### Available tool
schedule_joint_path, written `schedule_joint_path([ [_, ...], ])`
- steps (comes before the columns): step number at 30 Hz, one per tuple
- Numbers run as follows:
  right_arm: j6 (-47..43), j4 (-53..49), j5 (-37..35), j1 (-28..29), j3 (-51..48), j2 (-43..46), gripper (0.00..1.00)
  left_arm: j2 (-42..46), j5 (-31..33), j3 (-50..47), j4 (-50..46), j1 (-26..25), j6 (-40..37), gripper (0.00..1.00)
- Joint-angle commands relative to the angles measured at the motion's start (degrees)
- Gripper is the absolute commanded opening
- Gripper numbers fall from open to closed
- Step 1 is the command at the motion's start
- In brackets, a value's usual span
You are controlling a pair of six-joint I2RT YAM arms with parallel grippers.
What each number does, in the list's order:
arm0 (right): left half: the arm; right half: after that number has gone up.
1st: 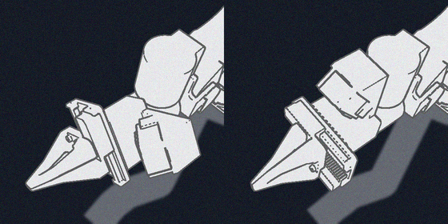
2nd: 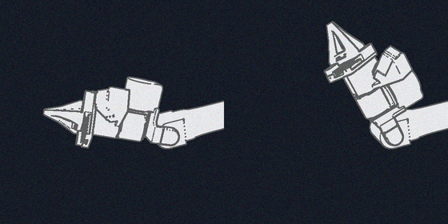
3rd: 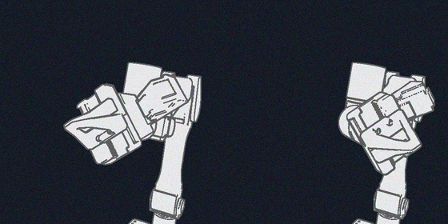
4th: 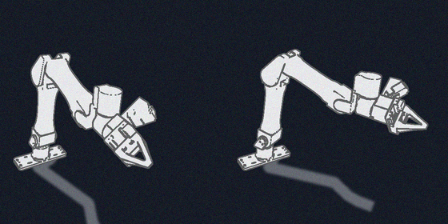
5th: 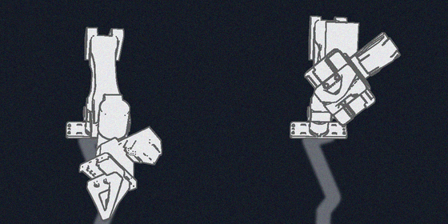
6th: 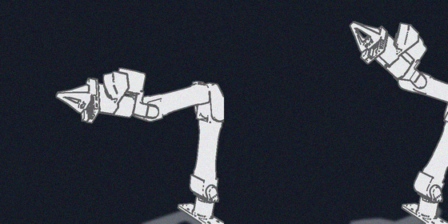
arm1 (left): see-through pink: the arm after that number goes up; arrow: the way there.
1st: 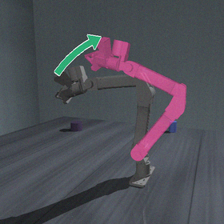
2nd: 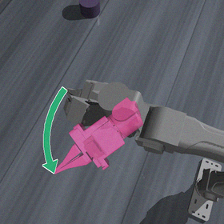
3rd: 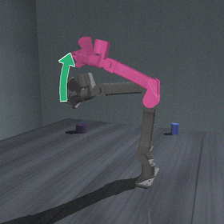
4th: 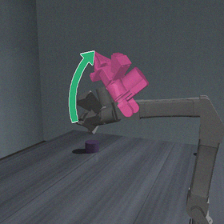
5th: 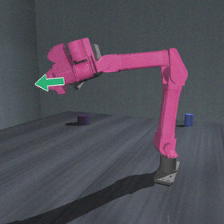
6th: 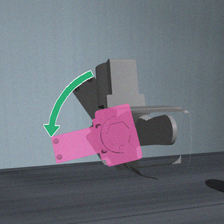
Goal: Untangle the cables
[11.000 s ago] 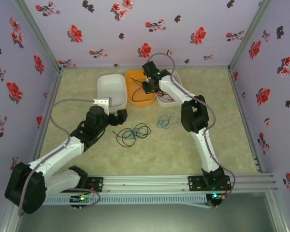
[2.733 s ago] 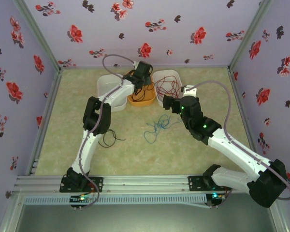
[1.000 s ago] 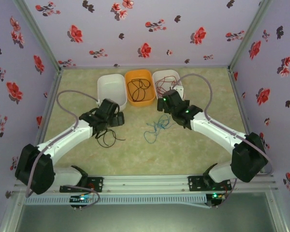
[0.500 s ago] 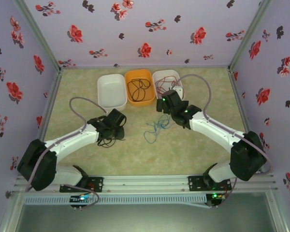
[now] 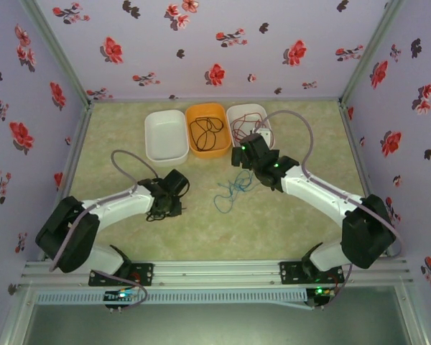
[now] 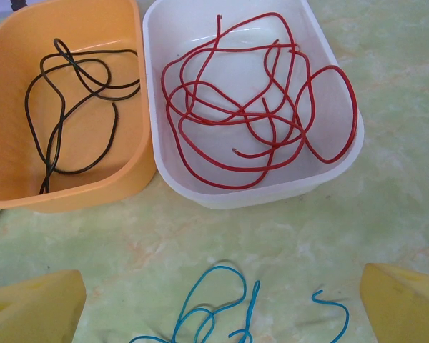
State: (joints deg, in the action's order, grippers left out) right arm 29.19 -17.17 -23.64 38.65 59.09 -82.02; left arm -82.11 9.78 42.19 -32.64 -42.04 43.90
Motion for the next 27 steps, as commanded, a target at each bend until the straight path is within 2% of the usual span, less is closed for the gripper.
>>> schedule_joint_path([
  [1,0.87,1.56,0.33,-0.25,-0.4,-0.55,0.99,-0.35,-0.11,-0.04,-0.19,-0.32,-0.34,0.07],
  [3,0.74,2.03,0.82,-0.25,-0.67,-0.44,0.99,0.41,-0.2,0.66,0.1,-0.37,-2.04,0.0],
  [7,-0.14,4.4,4.12,-0.31,-1.43,0.19,0.99,3.97,-1.89,3.1,0.25,-0.33,-9.72,0.0],
  [11,-2.41,7.42,12.85,-0.77,-1.79,0.83,0.97,7.74,-7.74,6.98,-0.68,-0.27,-20.43,0.0],
  [14,-3.33,8.89,17.93,-1.01,-1.65,1.13,0.94,9.04,-10.76,10.37,-2.7,-0.24,-25.51,0.0],
  [20,-5.06,10.4,28.13,-1.15,-1.18,-0.16,0.9,11.23,-14.57,13.41,-3.32,1.09,-29.3,0.0],
  [27,-3.75,11.27,36.16,-1.3,-0.2,-5.59,0.81,15.0,-19.89,14.93,2.15,4.18,-29.59,0.0],
])
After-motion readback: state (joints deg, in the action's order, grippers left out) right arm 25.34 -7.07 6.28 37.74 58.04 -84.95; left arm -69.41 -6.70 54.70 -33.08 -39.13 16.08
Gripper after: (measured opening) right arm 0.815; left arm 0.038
